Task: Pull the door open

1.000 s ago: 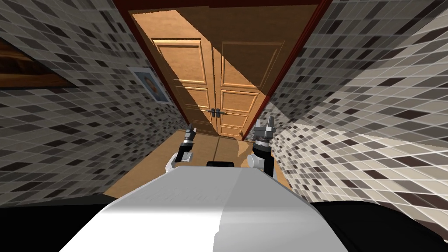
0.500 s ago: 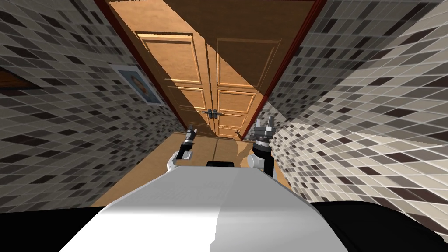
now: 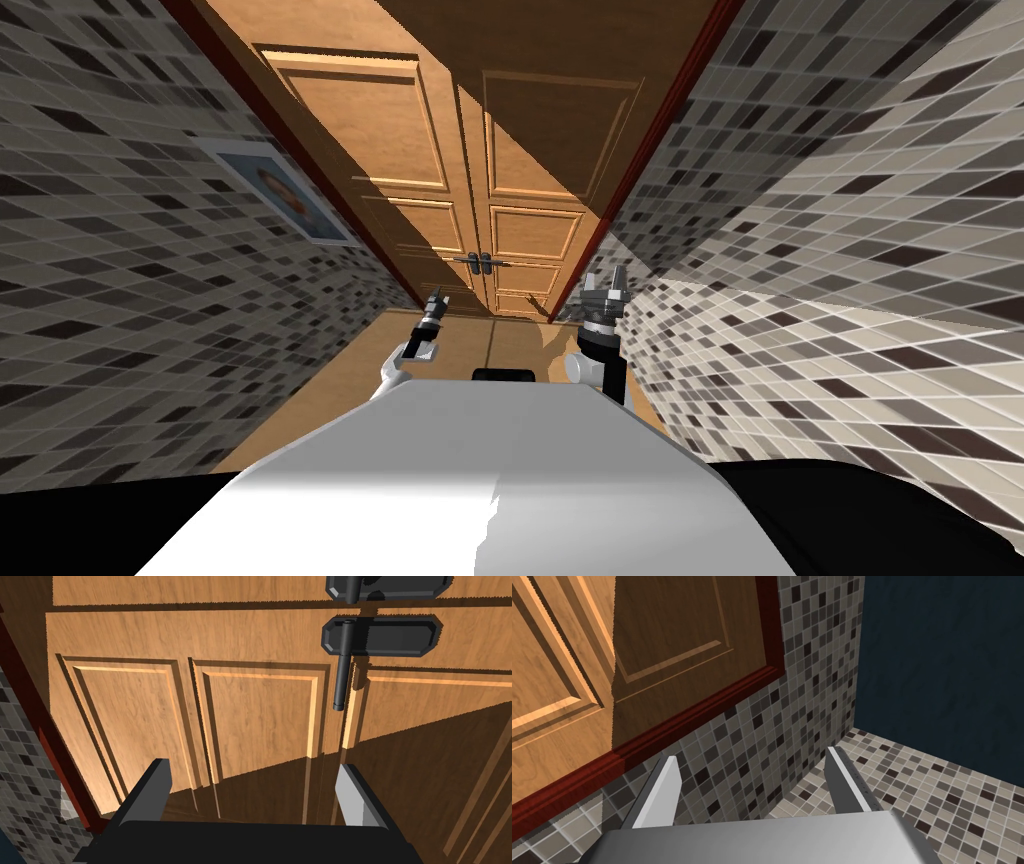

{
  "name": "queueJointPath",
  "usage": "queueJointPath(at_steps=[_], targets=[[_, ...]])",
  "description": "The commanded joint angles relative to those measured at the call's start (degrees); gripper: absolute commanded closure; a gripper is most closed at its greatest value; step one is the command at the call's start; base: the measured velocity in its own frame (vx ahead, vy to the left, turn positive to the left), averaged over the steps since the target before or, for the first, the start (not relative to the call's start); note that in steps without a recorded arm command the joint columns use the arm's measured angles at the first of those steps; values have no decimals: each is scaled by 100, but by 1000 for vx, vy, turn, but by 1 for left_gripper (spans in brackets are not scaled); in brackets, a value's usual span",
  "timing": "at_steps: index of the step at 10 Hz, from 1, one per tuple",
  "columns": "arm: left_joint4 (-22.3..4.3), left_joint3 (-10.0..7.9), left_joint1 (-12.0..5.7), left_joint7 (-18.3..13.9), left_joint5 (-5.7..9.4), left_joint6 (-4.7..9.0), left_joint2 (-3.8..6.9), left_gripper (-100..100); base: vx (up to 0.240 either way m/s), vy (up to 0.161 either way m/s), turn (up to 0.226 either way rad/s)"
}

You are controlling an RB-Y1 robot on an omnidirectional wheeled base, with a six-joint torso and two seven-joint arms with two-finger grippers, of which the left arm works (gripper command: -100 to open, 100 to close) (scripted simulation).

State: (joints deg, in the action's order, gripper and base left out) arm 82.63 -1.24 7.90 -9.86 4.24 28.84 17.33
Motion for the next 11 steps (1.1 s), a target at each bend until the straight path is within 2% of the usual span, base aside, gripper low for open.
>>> queueJointPath(at_steps=[1, 10, 11], targets=[[-209, 0, -76, -74, 44, 0, 81, -100, 100, 11, -91], [-1390, -19, -652, -435, 281, -63, 521, -100, 98, 15, -81], [-1630, -23, -769, -508, 329, -76, 609, -100, 136, 25, -141]])
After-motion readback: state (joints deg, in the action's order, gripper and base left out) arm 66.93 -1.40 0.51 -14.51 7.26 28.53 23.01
